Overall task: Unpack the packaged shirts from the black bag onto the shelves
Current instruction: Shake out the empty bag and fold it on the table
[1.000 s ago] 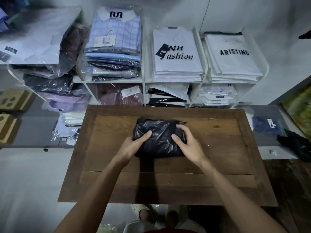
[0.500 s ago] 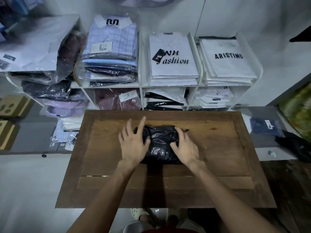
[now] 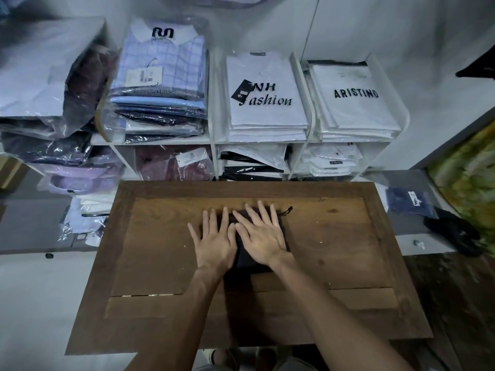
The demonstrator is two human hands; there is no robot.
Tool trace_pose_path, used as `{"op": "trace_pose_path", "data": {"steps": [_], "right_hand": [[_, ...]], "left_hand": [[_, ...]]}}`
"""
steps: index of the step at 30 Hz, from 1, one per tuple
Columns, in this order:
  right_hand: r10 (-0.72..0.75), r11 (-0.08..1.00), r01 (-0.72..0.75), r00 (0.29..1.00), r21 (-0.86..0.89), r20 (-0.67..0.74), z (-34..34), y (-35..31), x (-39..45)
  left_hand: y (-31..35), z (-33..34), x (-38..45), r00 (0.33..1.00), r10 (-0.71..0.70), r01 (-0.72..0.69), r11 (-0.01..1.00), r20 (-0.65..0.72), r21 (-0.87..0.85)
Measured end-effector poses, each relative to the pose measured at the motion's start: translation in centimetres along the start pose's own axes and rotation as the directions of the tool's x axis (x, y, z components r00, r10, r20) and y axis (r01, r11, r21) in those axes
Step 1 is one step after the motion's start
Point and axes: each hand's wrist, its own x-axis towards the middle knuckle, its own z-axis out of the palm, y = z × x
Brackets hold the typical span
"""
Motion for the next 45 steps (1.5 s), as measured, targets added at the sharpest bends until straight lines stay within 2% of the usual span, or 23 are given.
{"op": "trace_pose_path", "data": {"steps": [5,9,12,13,16,17,19,24,31,39,41,43,45], "right_hand": [[0.22,0.974,-0.223,0.973,-0.041,-0.074,1.3,0.2,0.3],[0.289,0.957,-0.292,0.949,-0.006,-0.127,2.1,0.7,0.4],[0.329,0.944,-0.328,0.934,0.029,-0.137,2.4,0.7,0.5],[0.342,0.939,-0.341,0.928,0.029,-0.147,2.4,0.5,0.6],[0.343,0.938,-0.346,0.934,-0.02,-0.105,2.8,0.5,1.0],[0.334,0.941,-0.338,0.937,-0.026,-0.105,3.0,0.6,0.9],[0.331,0.942,-0.334,0.934,-0.006,-0.133,2.9,0.7,0.7],[0.336,0.942,-0.333,0.937,0.043,-0.101,2.9,0.5,0.3],[0.363,0.929,-0.361,0.932,0.077,-0.015,2.0,1.4,-1.3],[0.413,0.89,-0.429,0.902,0.155,0.122,0.0,4.2,-2.5],[0.461,0.858,-0.468,0.883,0.212,0.086,-0.7,3.8,-2.7],[0.568,0.782,-0.547,0.823,0.3,0.018,-0.9,2.6,-3.5],[0.645,0.651,-0.609,0.759,0.453,0.094,-1.0,1.1,-4.0]], "left_hand": [[-1.0,1.2,0.2,0.999,-0.011,0.011,1.0,-0.03,-0.003],[-1.5,1.6,0.3,0.998,-0.062,0.062,0.998,0.013,-0.027],[-0.7,1.2,0.6,0.993,-0.107,0.11,0.991,-0.038,0.071],[0.1,1.1,0.7,0.995,-0.069,0.076,0.99,-0.07,0.115],[2.3,2.6,0.3,0.975,0.215,-0.203,0.961,-0.05,0.185],[2.3,2.9,0.1,0.967,0.251,-0.239,0.953,-0.049,0.186],[1.3,3.1,0.2,0.973,0.224,-0.21,0.962,-0.063,0.174],[-0.8,3.5,-0.3,0.993,0.097,-0.088,0.989,-0.071,0.118],[-4.4,2.2,-1.8,0.998,-0.059,0.06,0.997,-0.021,0.053],[-4.1,0.6,-3.4,0.982,-0.188,0.188,0.981,-0.007,-0.05],[-2.8,-0.1,-4.2,0.98,-0.195,0.192,0.977,-0.029,-0.098],[-1.2,-0.6,-4.5,0.981,-0.19,0.182,0.973,-0.045,-0.144],[0.3,-0.5,-4.0,0.982,-0.189,0.185,0.967,-0.005,-0.177]]}}
